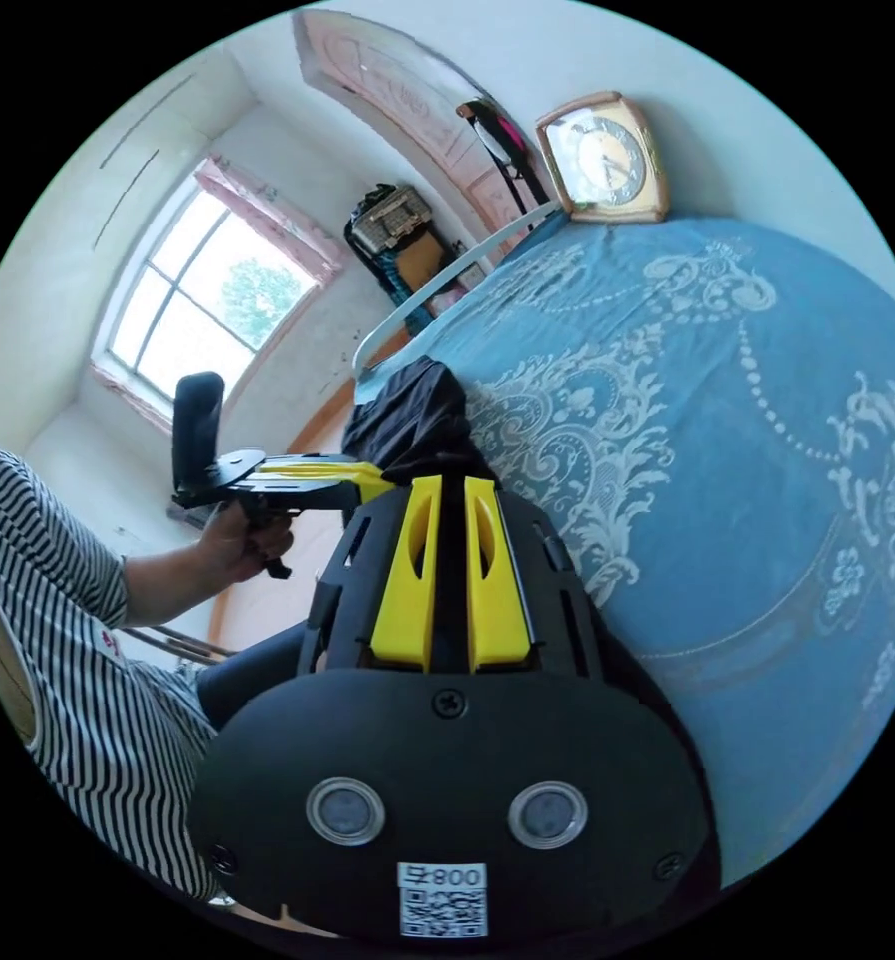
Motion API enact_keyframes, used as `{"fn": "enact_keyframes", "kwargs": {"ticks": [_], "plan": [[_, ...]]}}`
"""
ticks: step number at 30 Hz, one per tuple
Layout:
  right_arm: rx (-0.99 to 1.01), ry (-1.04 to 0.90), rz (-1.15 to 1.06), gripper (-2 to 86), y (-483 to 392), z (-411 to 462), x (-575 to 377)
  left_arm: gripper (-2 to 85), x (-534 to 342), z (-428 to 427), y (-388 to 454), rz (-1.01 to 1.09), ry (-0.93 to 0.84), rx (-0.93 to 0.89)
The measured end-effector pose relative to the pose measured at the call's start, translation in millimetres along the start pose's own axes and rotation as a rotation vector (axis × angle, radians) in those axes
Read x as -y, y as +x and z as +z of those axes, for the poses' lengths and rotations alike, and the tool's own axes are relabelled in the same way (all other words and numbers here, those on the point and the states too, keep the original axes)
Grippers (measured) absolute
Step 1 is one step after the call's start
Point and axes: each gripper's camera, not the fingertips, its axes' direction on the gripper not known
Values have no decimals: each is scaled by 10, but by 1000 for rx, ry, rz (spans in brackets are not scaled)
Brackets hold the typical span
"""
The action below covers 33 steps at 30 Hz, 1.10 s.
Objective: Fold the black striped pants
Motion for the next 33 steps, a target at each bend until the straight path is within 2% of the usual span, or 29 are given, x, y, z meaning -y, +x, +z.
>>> {"fn": "enact_keyframes", "kwargs": {"ticks": [6, 12, 24, 29, 31, 33], "plan": [[-81, -146, -132, 86, -212, 83, 310, 4, 23, -31, -221, -36, 19, -51], [-75, -219, -182, 30, -305, 90, 586, 4, 117, -49, -334, -19, 46, -55], [-142, -225, -181, 3, -121, -349, 1027, 8, 656, 244, -563, 17, 159, -92], [-148, -303, -100, 2, 172, -269, 1088, 8, 934, 649, -701, 10, 47, -14], [-196, -260, -52, 2, 292, -390, 1090, 9, 1006, 781, -760, 2, 16, -9], [-129, -221, -30, 2, 343, -521, 1057, 9, 1049, 844, -796, -3, -1, -4]]}}
